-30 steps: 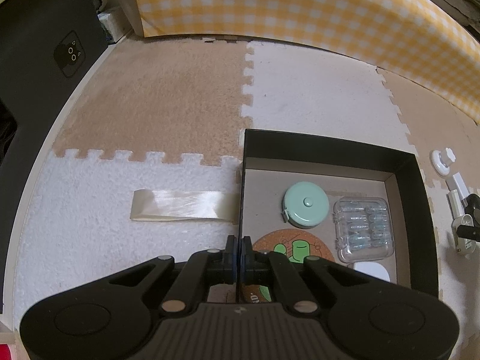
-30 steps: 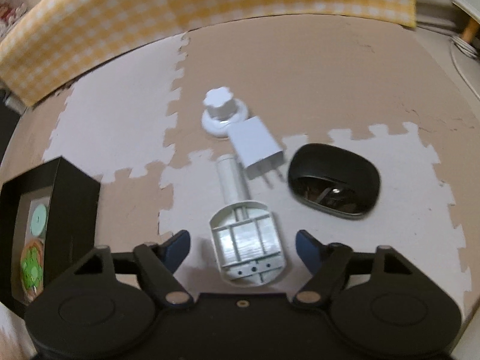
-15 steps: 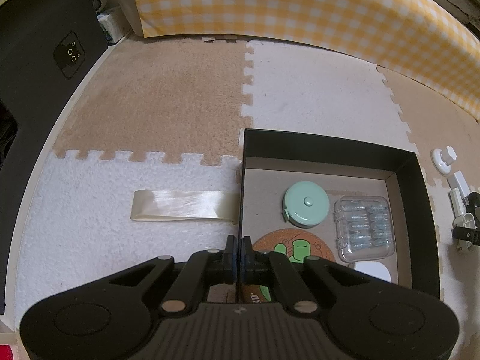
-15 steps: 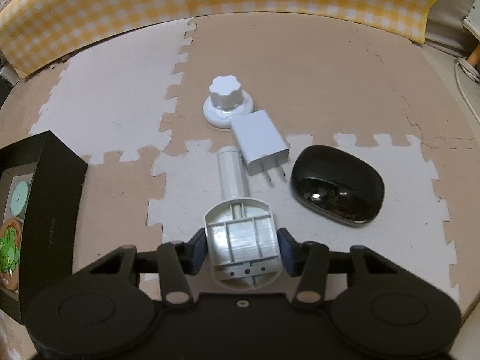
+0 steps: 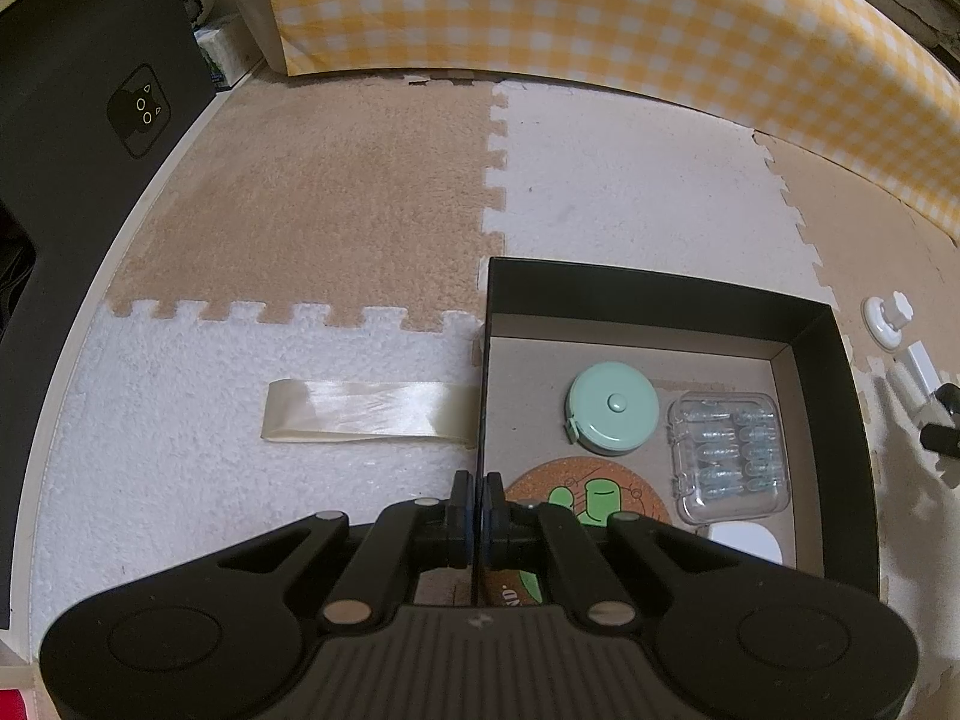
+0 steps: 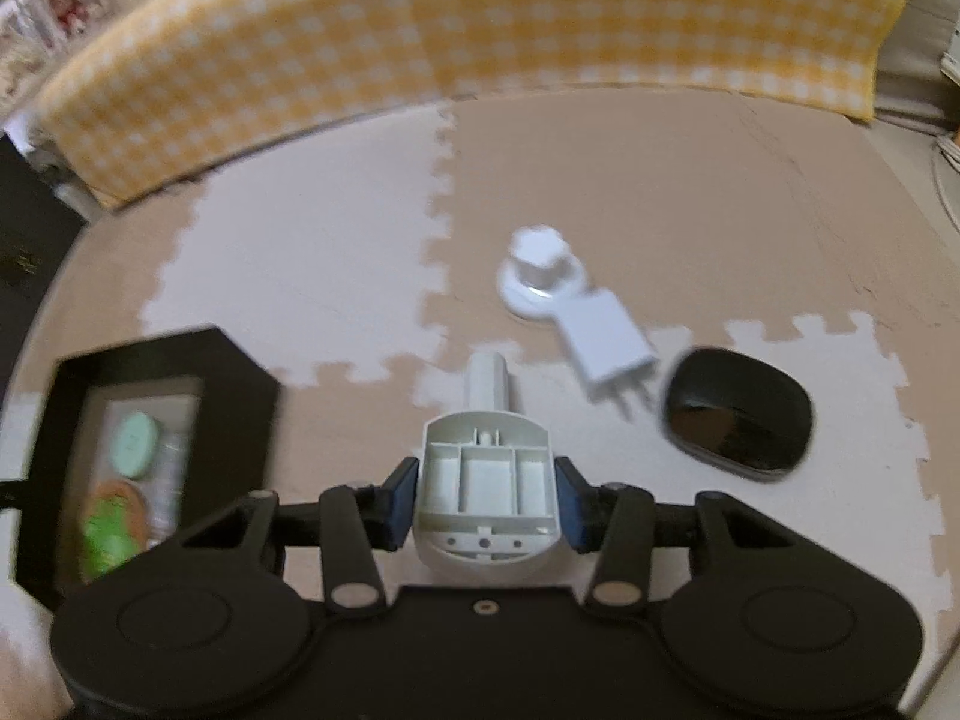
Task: Organize rigid objects
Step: 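Carry the white plastic holder into the black box and release it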
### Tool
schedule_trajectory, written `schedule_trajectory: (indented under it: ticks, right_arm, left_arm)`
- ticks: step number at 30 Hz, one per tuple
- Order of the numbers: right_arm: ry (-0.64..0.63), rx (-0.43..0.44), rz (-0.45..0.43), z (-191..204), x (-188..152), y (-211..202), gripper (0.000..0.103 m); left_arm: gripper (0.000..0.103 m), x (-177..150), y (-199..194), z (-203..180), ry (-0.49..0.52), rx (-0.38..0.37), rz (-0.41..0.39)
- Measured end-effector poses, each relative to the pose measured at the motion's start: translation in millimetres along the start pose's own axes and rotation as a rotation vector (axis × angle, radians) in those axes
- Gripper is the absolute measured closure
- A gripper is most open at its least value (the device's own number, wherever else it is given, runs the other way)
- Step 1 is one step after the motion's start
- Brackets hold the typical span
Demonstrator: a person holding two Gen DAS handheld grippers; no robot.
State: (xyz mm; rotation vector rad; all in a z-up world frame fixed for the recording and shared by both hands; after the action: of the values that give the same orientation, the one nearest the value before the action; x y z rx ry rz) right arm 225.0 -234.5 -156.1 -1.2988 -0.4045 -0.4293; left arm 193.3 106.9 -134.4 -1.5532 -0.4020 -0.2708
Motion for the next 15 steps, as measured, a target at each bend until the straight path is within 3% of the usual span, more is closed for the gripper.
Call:
schedule_trajectory:
  ticks: [11,15]
  right_arm:
    - [-0.033,0.176,-0.139,58.3,15.1,-50.2,0.055]
    - [-0.08,0.24,-0.151,92.2,13.5,-57.2,0.055]
  left_arm:
    - [0.101,0.0,0.1,0.0,0.001,0.002,0.0]
    - [0.101,-0.3,-0.1,0.4,0.002,0.002,0.0]
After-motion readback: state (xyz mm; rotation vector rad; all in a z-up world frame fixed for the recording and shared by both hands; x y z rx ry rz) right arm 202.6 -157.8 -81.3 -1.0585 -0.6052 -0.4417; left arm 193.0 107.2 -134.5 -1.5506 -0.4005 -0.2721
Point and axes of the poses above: each gripper's, at about its wrist camera, not at the fingertips, and y roughly the way its jaws point, z to its left, x to its top, the point moved 5 cm from there along y, roughly the way its jaws point, and after that the axes turned 1 degree about -x, right-handed, at the moved point
